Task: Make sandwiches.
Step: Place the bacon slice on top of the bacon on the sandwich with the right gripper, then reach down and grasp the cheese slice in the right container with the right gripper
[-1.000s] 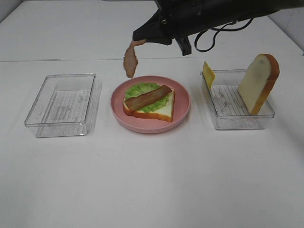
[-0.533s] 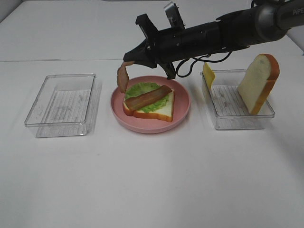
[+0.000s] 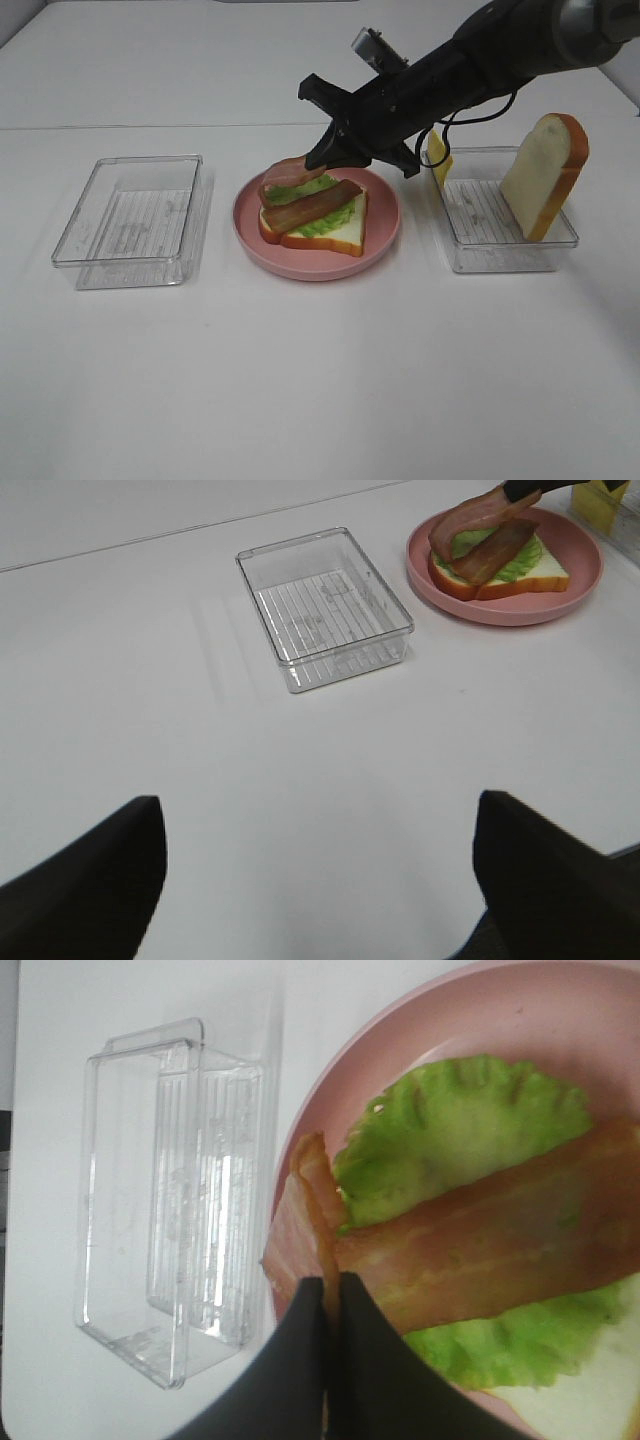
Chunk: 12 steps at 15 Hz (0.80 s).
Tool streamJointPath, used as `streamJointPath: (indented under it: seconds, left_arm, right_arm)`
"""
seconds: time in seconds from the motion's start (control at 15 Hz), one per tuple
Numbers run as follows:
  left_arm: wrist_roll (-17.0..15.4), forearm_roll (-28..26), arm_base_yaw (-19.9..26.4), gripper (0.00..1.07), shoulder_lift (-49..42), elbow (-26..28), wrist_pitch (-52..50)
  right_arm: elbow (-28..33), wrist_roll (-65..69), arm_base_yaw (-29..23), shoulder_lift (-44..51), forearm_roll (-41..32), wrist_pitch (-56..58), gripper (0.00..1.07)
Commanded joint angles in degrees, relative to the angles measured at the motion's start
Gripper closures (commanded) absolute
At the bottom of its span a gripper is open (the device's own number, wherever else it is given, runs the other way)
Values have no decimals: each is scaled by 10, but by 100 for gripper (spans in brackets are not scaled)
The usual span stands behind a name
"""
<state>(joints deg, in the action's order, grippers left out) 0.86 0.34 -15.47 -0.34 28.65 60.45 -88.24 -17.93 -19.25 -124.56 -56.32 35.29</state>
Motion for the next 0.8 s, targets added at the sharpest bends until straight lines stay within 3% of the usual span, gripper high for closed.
streamJointPath:
  seconds: [0.07,0.27,0.4,0.53,0.67,0.8]
  left_arm:
    - [0,-3,1,27,-13,-1,-6]
    - [0,-3,1,27,-13,-1,-6]
    - [0,-3,1,27,-13,-1,-6]
    - [0,-3,1,27,-13,-1,-6]
    - [0,-3,1,27,-13,-1,-6]
    - [0,-3,1,27,-13,-1,-6]
  right_arm:
    - [-2,53,1,16,61,-1,107]
    - [-2,70,-1,16,105,22,103]
    - [-2,70,-1,16,108,26,87]
    - [-2,70,-1,16,108,34,59]
    - [-2,70,-1,16,108,46,42]
    - [-2,70,-1,28,125,66,40]
